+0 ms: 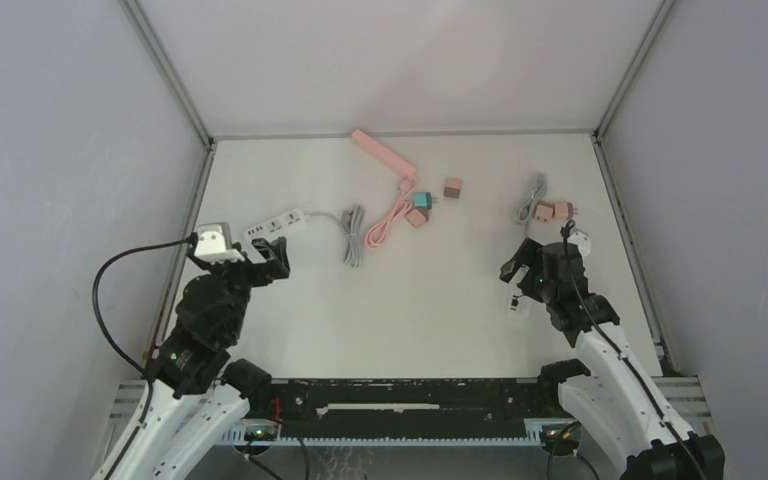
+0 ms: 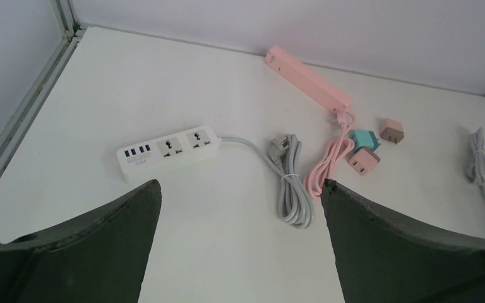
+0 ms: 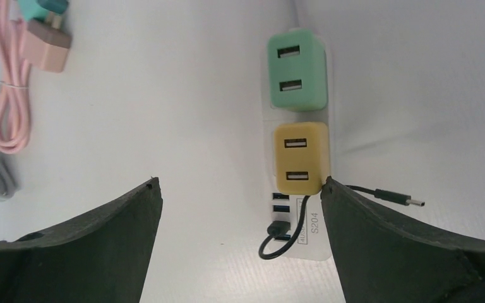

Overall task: Insert the plug
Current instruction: Move the socket to the center of the board.

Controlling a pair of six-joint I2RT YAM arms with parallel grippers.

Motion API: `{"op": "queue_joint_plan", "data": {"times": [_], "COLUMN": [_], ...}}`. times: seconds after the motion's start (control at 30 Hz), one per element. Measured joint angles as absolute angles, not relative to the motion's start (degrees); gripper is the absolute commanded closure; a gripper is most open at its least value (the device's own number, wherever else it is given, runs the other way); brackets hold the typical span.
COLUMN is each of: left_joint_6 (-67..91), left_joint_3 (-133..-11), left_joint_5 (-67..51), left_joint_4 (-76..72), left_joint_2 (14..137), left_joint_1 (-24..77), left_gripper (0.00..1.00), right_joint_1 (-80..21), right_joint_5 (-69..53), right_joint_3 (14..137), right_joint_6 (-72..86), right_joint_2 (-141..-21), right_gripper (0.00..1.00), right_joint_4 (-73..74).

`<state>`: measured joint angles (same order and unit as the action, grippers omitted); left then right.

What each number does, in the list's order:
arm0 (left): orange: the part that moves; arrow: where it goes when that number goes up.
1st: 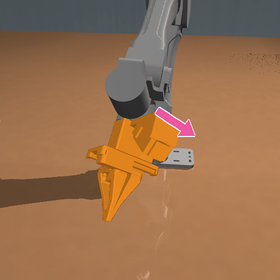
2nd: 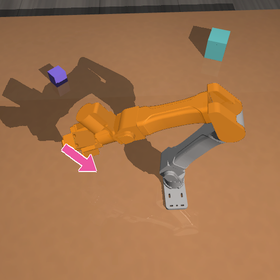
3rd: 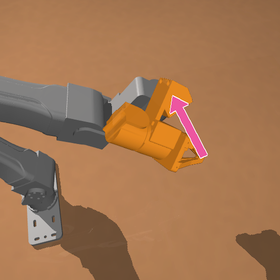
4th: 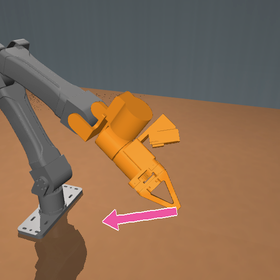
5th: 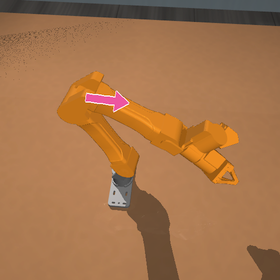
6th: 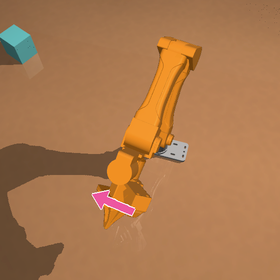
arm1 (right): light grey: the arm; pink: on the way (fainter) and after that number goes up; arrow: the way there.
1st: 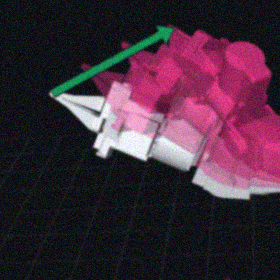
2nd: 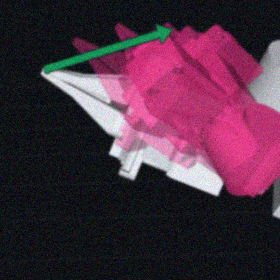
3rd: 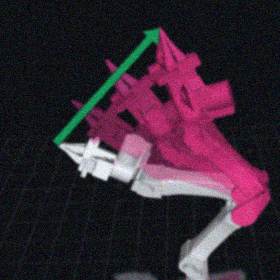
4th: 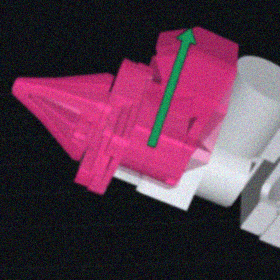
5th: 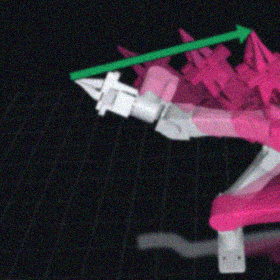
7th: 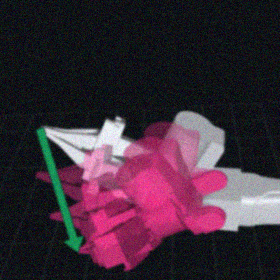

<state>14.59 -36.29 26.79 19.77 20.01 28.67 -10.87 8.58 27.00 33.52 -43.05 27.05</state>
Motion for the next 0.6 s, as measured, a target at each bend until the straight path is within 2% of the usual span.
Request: {"op": "queue_joint_plan", "data": {"times": [0.37, 0.6], "left_joint_6": [15.66, 16.62], "left_joint_3": [-36.58, -39.72], "left_joint_5": [24.45, 20.60], "left_joint_4": [19.38, 19.40], "left_joint_2": [34.83, 48.38], "left_joint_1": [23.83, 16.08], "left_gripper": [0.00, 0.00], "right_joint_1": [-10.57, -10.57], "right_joint_5": [4.64, 1.96], "right_joint_3": [29.41, 29.43], "right_joint_6": [29.80, 25.82], "right_joint_2": [-35.27, -31.92], "right_gripper": [0.00, 0.00], "right_joint_4": [27.55, 27.49]}}
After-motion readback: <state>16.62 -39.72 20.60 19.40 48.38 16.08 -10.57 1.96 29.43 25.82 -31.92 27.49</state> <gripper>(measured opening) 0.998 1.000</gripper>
